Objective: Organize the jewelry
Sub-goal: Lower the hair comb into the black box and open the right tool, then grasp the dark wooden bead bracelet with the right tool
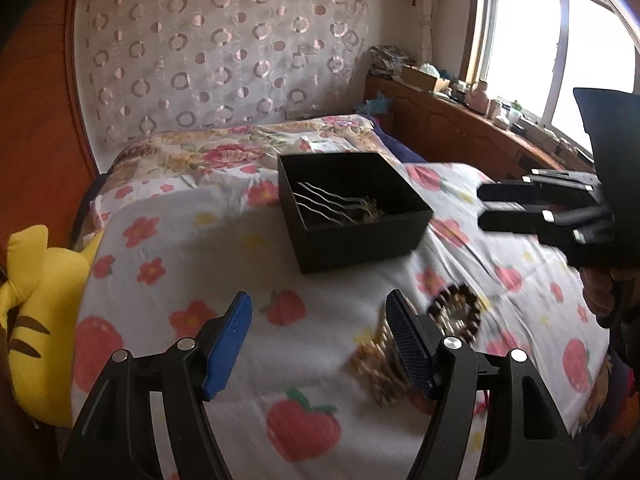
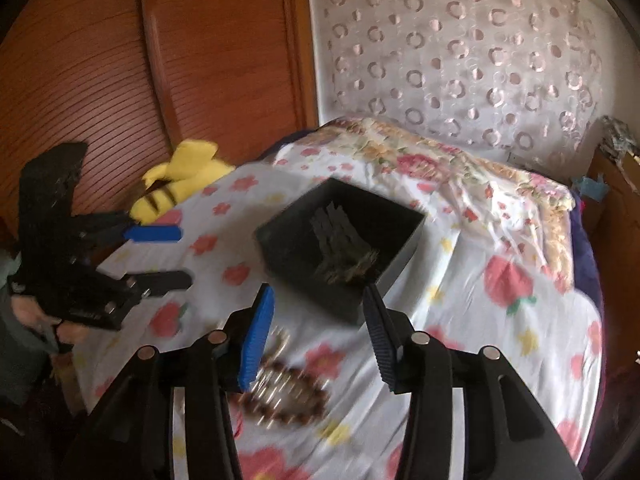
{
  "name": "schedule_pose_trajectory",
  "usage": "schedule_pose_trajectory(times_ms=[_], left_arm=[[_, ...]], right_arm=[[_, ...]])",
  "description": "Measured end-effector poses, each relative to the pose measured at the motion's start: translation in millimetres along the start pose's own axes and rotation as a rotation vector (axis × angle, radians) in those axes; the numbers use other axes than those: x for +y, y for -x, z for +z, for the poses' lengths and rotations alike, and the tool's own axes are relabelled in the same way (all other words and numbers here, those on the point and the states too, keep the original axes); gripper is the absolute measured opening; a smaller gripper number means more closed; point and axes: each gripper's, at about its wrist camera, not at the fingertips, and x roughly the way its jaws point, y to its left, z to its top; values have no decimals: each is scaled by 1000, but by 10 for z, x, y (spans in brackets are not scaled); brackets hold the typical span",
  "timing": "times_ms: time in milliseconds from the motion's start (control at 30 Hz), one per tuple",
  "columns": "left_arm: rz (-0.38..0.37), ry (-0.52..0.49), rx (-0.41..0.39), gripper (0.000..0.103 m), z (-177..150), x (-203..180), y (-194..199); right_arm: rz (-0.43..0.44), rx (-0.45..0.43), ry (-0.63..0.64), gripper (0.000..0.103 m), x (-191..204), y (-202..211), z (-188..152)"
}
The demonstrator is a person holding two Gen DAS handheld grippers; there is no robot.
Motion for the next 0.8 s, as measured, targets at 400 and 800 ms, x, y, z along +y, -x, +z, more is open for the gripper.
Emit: schedule_pose_trajectory(times_ms=[400, 800], left_arm=[[-6, 22, 40, 67, -299, 29, -53], [-8, 43, 49, 67, -352, 75, -55]], right_arm=[[96, 140, 45, 31, 225, -284, -509], [97, 233, 107, 20, 271, -481, -506]])
